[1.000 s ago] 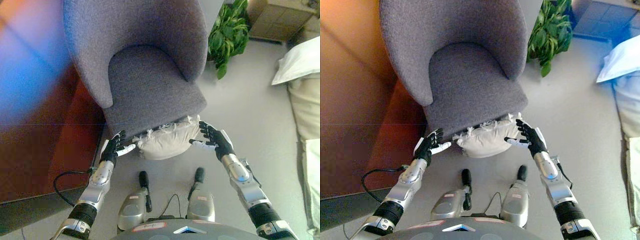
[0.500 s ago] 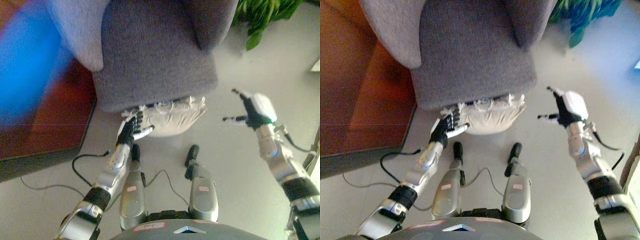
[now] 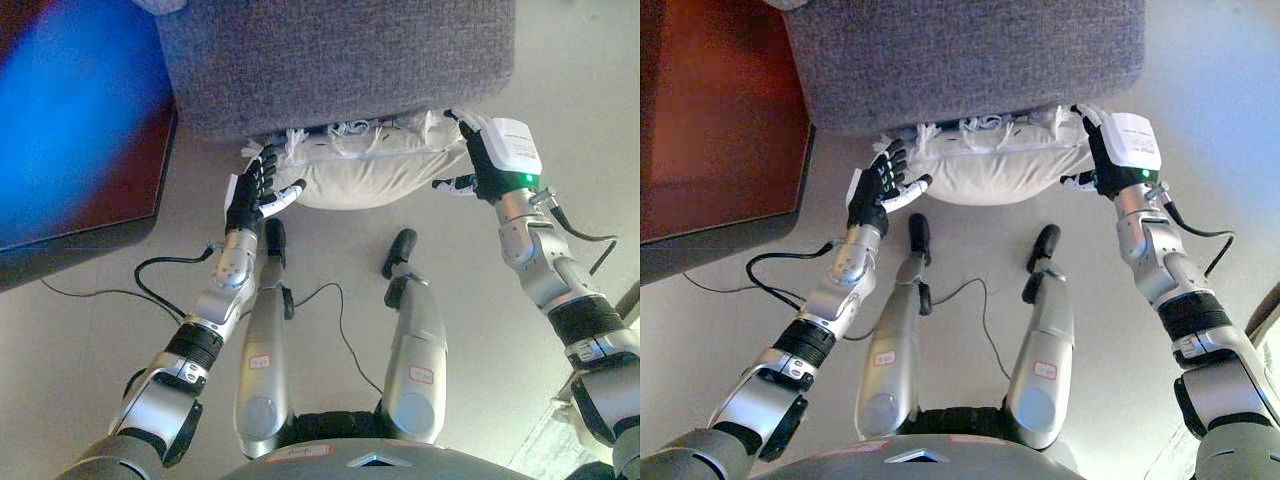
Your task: Pick up the pillow and put it on the sofa.
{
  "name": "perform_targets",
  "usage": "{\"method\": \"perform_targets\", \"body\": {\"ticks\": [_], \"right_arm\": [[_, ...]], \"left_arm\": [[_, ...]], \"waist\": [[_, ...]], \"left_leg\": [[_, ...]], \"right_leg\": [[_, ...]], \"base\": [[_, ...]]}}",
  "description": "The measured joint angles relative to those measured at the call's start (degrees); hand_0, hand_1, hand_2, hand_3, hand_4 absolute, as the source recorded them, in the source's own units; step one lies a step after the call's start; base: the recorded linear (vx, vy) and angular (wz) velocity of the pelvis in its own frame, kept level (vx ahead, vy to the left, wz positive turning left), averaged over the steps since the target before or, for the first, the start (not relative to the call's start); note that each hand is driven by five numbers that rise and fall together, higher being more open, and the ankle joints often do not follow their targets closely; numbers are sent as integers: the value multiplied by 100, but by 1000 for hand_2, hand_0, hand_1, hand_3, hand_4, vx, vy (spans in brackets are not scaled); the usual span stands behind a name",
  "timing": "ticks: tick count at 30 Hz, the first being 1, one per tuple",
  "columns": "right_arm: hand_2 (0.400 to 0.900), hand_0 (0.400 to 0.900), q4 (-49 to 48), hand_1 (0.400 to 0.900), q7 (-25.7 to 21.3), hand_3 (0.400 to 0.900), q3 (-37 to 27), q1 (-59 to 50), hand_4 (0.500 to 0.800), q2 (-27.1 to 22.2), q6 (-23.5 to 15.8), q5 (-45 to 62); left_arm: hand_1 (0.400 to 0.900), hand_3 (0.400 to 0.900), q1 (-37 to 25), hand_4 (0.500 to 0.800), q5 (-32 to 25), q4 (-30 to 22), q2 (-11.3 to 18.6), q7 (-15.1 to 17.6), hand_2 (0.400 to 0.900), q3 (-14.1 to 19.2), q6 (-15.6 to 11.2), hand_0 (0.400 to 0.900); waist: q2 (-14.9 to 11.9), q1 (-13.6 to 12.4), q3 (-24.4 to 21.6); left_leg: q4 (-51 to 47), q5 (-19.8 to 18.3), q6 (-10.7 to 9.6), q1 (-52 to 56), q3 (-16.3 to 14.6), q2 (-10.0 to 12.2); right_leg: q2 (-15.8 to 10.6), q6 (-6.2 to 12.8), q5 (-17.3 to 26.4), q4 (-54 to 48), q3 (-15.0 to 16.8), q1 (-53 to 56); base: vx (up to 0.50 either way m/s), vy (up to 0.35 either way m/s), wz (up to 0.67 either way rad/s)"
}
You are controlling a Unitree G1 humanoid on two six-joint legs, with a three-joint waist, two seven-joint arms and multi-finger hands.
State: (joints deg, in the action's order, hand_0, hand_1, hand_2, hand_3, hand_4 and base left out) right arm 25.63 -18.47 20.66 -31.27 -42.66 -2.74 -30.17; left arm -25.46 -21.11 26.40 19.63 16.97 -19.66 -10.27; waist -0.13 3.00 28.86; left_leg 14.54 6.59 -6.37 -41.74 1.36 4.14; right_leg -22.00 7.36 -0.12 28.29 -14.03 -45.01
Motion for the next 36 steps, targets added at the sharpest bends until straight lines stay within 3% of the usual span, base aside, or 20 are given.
{"method": "perform_targets", "body": {"ticks": [11,18,27,30,36], "right_arm": [[900,900,373,900,-182,900,133,-710,800,-2,75,8],[900,900,600,900,-287,900,244,-1568,800,-8,197,9],[900,900,1106,900,-468,900,841,-2292,800,-307,277,24],[900,900,1199,900,-340,900,1198,-2550,800,-354,345,55],[900,900,915,900,74,900,1236,-2580,800,-536,340,516]], "left_arm": [[900,900,-281,800,-164,-274,131,147,900,167,-223,900],[900,900,-359,800,-237,-687,297,258,900,181,-346,900],[900,900,-340,800,-439,-1306,430,267,900,62,-450,900],[900,900,-332,800,-465,-1362,495,265,900,48,-459,900],[900,900,-336,800,-465,-1375,510,257,900,179,-460,900]], "waist": [[-53,29,26],[-51,-76,28],[-50,-181,23],[-54,-173,21],[-52,-188,19]], "left_leg": [[1144,-278,-43,-1438,4,49],[1519,-334,-63,-2151,47,42],[1879,-464,-137,-2759,195,-4],[1957,-498,-129,-2857,232,5],[2011,-535,-164,-3011,292,17]], "right_leg": [[-74,-134,-241,931,281,-1416],[-89,-196,-280,1264,378,-2125],[-187,-234,-510,1688,332,-2673],[-187,-248,-586,1773,317,-2745],[-177,-269,-588,1780,269,-2827]], "base": [[-16,-2,0],[5,-3,3],[55,-6,6],[38,-3,0],[23,2,-1]]}}
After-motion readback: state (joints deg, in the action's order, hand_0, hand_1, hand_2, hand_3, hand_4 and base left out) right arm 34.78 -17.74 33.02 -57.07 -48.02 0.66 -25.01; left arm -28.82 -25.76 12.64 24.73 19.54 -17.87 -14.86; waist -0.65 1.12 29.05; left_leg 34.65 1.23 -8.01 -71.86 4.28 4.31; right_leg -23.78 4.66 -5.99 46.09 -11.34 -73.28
